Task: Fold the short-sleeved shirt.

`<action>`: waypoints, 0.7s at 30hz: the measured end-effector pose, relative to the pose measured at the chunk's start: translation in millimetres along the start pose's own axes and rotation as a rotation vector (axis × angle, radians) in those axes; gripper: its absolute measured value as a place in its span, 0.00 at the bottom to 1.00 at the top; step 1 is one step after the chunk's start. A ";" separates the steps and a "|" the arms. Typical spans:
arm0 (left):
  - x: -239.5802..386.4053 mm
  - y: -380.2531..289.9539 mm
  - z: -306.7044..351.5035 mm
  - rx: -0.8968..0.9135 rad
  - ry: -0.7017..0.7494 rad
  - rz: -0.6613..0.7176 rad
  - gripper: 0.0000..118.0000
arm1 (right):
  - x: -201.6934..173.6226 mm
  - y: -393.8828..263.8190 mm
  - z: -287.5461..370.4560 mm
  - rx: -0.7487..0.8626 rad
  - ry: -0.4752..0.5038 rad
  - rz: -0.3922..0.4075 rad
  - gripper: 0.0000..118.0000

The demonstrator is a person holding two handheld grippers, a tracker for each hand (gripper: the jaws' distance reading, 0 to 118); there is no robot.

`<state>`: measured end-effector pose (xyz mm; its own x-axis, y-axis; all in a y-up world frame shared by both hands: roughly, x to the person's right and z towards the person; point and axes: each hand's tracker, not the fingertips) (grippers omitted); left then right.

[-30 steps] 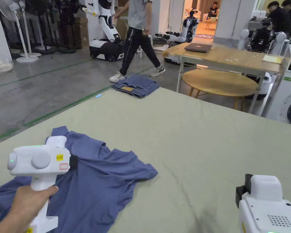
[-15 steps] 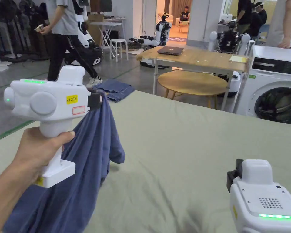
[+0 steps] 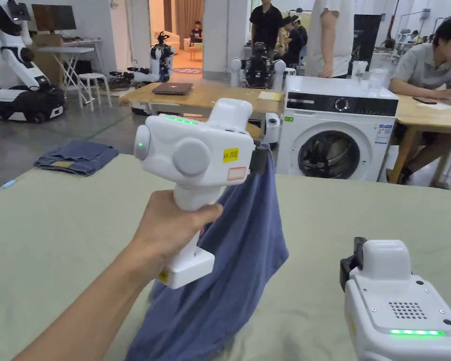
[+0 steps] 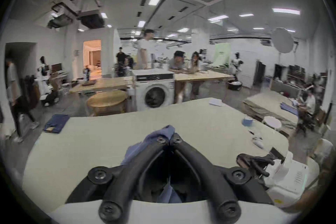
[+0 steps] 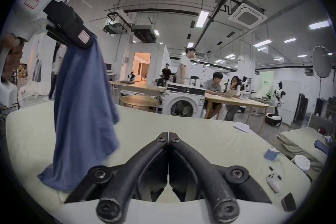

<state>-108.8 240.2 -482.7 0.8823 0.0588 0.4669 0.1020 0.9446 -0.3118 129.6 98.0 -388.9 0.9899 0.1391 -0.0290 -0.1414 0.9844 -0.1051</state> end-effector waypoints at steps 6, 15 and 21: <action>81.1 -32.8 -70.0 -0.068 -0.188 -0.032 0.00 | 61.7 -23.5 14.2 -0.025 -0.125 0.017 0.00; 130.2 -109.6 -119.5 -0.238 -0.275 0.026 0.00 | 110.0 -54.6 24.4 -0.112 -0.199 -0.025 0.00; 111.7 -124.4 -107.4 -0.261 -0.236 0.132 0.36 | 112.3 -58.3 23.0 -0.132 -0.193 -0.052 0.00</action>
<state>26.4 94.6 -480.6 0.7689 0.2760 0.5768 0.1348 0.8118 -0.5681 249.3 58.7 -363.2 0.9783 0.1188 0.1695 -0.0777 0.9698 -0.2313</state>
